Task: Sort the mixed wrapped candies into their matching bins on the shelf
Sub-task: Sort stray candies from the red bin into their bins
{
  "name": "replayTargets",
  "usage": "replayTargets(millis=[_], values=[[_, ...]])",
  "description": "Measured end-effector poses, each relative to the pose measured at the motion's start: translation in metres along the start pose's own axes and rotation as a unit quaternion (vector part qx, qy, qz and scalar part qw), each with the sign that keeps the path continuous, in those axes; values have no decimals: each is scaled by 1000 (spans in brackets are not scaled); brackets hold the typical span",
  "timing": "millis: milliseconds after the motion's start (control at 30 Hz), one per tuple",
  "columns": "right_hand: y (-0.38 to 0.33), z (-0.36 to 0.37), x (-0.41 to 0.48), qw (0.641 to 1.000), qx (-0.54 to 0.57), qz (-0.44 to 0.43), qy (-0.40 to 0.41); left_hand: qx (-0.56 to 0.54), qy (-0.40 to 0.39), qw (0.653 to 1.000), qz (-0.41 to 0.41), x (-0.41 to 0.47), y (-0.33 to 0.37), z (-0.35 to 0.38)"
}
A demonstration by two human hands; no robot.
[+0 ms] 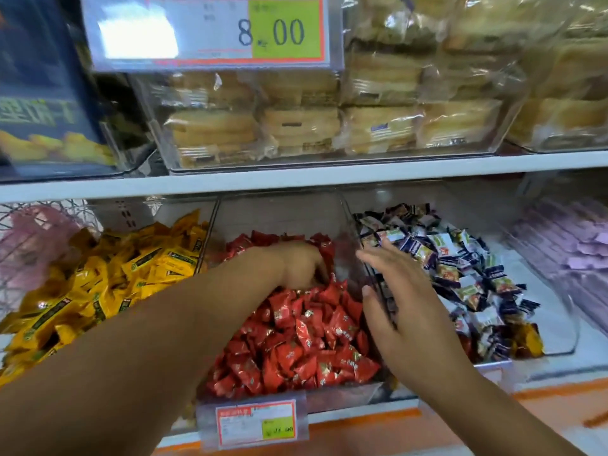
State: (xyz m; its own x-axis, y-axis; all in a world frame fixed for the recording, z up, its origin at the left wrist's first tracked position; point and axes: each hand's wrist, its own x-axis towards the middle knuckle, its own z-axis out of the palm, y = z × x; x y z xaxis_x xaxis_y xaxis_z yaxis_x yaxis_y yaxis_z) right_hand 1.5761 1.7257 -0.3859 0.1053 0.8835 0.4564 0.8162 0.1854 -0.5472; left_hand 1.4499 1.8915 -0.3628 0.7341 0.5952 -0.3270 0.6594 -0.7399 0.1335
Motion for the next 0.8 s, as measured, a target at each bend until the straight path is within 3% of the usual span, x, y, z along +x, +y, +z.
replayTargets(millis=[167, 333, 500, 800], values=[[0, -2, 0, 1000, 8, 4, -10, 107, -34, 994, 0, 7, -28, 12], [-1, -3, 0, 1000, 13, 4, -11, -28, 63, 998, 5, 13, -28, 9], [0, -2, -1, 1000, 15, 5, -5, 1, -24, 1000, 4, 22, -25, 10], [-2, -2, -2, 999, 30, 14, 6, 50, -20, 998, -33, 22, -23, 13]])
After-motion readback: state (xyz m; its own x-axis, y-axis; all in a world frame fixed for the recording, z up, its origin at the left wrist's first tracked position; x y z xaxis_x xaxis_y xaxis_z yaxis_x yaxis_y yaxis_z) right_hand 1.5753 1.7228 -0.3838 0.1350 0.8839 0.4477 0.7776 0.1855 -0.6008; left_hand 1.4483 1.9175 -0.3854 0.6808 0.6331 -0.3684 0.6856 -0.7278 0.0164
